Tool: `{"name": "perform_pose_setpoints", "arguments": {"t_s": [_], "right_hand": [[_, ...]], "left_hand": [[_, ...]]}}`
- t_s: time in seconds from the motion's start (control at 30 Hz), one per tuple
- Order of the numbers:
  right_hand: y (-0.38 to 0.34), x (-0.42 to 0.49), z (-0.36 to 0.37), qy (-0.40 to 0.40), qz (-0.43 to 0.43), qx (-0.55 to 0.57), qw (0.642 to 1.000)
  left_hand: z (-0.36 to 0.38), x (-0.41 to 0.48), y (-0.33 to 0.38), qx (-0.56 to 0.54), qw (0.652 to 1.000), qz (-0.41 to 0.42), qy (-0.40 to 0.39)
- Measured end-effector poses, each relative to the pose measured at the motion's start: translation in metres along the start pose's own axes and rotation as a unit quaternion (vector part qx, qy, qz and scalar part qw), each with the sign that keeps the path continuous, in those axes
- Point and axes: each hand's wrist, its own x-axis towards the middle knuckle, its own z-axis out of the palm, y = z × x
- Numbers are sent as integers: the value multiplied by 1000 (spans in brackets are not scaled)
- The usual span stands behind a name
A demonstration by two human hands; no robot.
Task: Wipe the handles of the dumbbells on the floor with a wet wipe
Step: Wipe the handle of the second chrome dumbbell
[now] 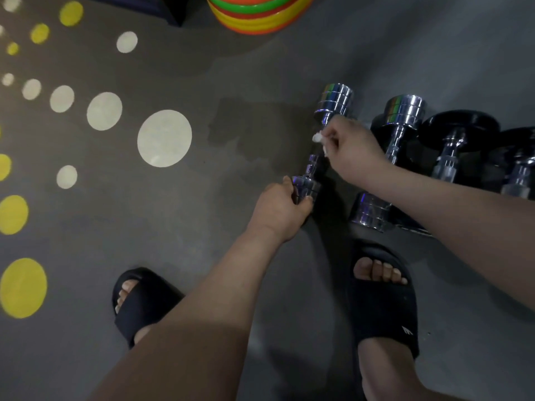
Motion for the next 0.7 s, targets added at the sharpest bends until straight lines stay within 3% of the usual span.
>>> {"name": "perform_pose_setpoints", "arguments": {"t_s": [0.1, 0.2, 0.33, 0.4, 0.5, 0.7], "right_hand": [[-6, 5, 8, 31, 184, 115, 976], [-6, 22, 13, 48, 337, 273, 900], [-8, 23, 20, 40, 395, 420, 816], [-12, 3, 26, -4, 395, 396, 829], [-10, -27, 32, -54, 354, 310, 881], [-18, -31, 3, -82, 258, 171, 948]], "left_hand": [[-1, 0, 1, 3, 1000, -7, -4], [-3, 1, 2, -1, 1000, -12, -6], [-5, 0, 1, -14, 1000, -25, -13], [-6, 1, 0, -14, 999, -27, -11], [-5, 1, -2, -23, 999, -31, -9], [4, -4, 6, 15, 1000, -15, 7]]}}
